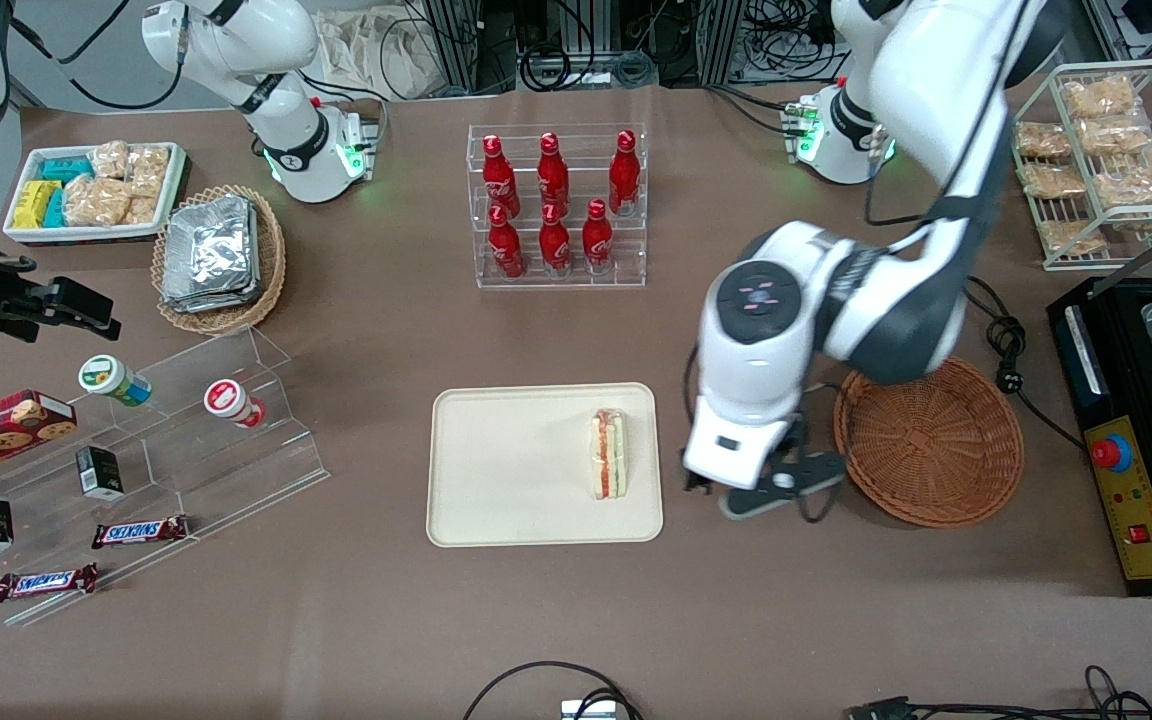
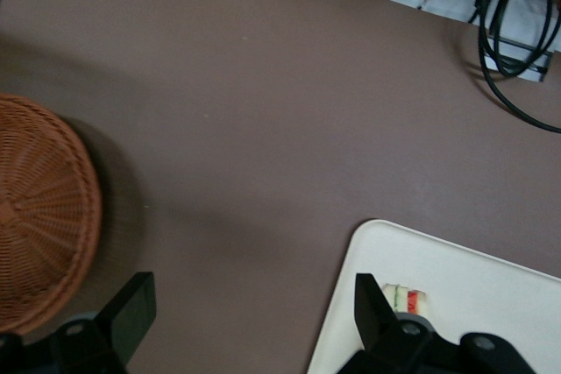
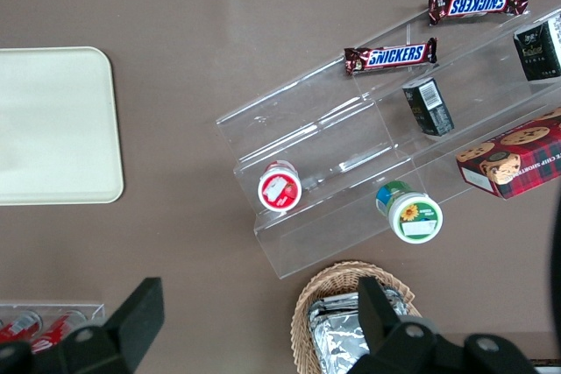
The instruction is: Place sandwich from basket to tray
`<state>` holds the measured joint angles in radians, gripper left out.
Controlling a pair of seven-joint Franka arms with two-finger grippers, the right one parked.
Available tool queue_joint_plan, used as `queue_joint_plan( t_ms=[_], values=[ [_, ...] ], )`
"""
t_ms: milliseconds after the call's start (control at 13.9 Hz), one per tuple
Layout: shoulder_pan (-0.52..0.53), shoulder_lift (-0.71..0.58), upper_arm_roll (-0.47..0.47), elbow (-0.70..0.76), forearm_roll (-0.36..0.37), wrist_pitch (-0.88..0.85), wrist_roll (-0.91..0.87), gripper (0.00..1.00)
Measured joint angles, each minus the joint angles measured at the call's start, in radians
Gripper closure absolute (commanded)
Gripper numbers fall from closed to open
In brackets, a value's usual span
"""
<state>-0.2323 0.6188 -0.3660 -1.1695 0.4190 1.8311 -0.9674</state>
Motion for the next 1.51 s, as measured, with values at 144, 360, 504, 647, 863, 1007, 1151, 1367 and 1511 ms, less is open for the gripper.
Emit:
queue_joint_plan(
  t_ms=[144,360,504,647,863,1007,1151,1367,1511],
  values=[
    [0.049,-0.038,0.0,-0.001,-0.024,-0.044,0.049,0.0],
    [0.113,-0.082,0.0,-0.002,-0.081,-0.084,0.135,0.0],
    [0.144,-0.104,0.0,-0.003,-0.104,-0.117,0.176,0.0],
    [0.173,-0.124,0.0,-0.012,-0.127,-0.126,0.218,0.0],
    [0.23,-0.184,0.011,-0.059,-0.191,-0.133,0.341,0.0],
    [0.253,-0.248,0.056,-0.11,-0.243,-0.138,0.432,0.0],
    [0.256,-0.323,0.118,-0.171,-0.297,-0.144,0.537,0.0],
    [0.257,-0.438,0.202,-0.25,-0.341,-0.212,0.73,0.0],
    [0.261,-0.508,0.243,-0.283,-0.346,-0.266,0.849,0.0]
  ],
)
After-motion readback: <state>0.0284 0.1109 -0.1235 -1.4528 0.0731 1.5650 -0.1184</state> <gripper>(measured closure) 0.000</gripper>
